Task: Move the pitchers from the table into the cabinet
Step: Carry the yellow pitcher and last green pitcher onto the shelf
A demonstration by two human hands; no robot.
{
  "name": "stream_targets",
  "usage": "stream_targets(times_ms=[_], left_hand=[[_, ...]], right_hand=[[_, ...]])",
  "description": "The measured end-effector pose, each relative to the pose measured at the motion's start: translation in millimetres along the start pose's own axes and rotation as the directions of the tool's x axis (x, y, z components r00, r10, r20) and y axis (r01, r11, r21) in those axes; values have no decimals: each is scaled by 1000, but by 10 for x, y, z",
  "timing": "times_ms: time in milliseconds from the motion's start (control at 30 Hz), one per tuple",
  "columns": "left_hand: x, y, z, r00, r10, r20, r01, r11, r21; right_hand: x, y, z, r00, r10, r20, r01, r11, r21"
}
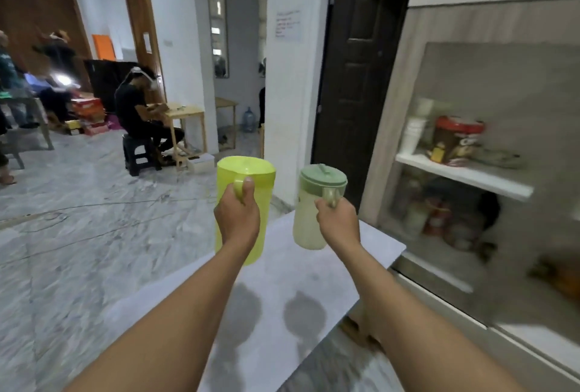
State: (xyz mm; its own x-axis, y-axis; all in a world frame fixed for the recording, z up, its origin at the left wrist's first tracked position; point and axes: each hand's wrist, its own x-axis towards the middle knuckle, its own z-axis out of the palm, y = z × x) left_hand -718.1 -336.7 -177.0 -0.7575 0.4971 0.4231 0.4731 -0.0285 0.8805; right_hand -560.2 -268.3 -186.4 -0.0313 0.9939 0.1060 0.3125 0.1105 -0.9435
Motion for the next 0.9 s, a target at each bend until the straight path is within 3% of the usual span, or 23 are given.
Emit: stream_targets(times_ms=[167, 500, 900], left_hand=[[-385, 695, 416, 989, 75, 130, -55, 987, -153], [-1287, 1935, 1389, 903, 227, 364, -87, 928, -362], [-2584, 3274, 2768, 803, 349, 483, -52, 849, -525]], right_hand=[[-139, -172, -974, 976, -21, -215, 18, 1000, -16], [-198, -47, -2842, 880, 24, -474, -47, 998, -35], [-111, 454, -5035, 770, 54, -636, -128, 989, -70]])
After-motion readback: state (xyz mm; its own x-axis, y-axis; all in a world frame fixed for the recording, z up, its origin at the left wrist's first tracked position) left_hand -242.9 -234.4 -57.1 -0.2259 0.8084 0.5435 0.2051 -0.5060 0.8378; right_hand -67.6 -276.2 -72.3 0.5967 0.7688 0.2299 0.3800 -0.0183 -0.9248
